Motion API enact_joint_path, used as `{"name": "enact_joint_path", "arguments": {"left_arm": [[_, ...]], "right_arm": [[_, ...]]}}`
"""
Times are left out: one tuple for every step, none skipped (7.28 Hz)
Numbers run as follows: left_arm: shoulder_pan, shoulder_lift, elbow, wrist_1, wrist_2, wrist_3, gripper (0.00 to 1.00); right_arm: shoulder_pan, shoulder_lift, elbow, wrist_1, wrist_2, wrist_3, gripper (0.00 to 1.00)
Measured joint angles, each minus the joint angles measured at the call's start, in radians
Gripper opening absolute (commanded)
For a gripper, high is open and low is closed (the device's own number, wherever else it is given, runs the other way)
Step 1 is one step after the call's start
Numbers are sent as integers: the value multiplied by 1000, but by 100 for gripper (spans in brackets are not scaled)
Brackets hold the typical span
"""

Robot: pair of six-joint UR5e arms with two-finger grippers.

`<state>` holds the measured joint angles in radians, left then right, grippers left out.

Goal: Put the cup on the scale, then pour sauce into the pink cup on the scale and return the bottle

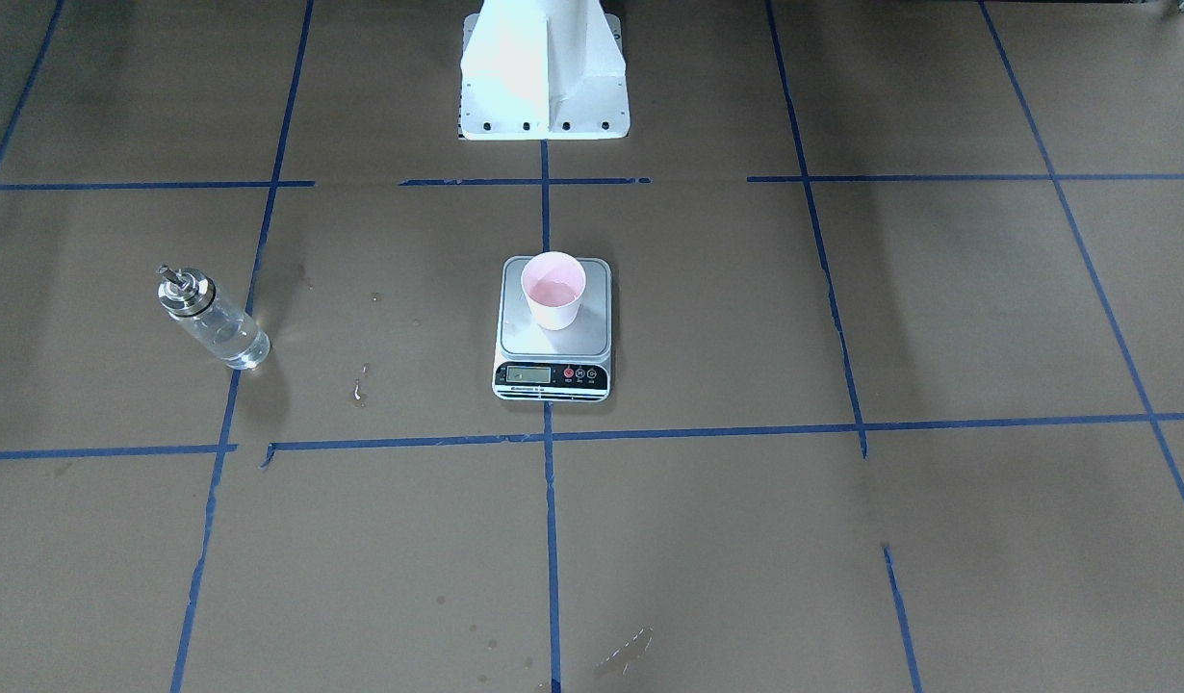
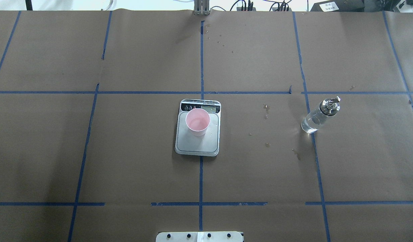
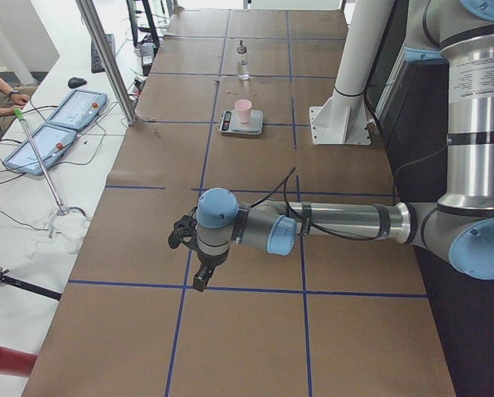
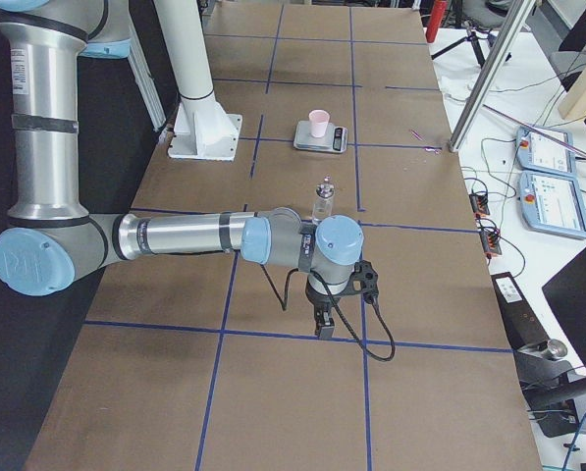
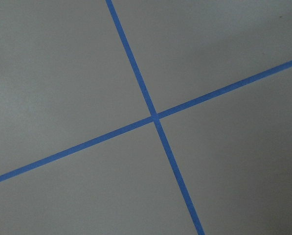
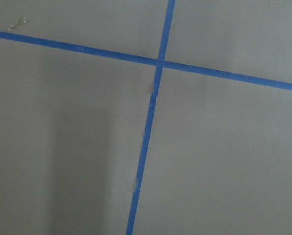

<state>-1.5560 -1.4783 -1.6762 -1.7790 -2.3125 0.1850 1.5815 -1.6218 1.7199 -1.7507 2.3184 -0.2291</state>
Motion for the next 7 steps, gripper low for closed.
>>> {"name": "enact_joint_path", "arguments": {"left_arm": [[0,-1,0,17,1,-1,100],[0,0,1,25,2,-1,100],[0,0,2,28,2,-1,100],[1,0,2,30,2,-1,100],[1,-1,2,30,2,-1,100],[1,-1,2,30,2,-1,100],[1,-1,2,30,3,-1,100]], "right_arm": [[0,-1,-18,47,1,24,100],[0,-1,-48,113,2,62,100],[0,-1,-91,189,3,98,100],[0,2,-118,247,4,136,100],[0,7,-121,271,10,178,100],[0,10,-118,277,19,203,100],[0,11,-117,276,26,213,100]]}}
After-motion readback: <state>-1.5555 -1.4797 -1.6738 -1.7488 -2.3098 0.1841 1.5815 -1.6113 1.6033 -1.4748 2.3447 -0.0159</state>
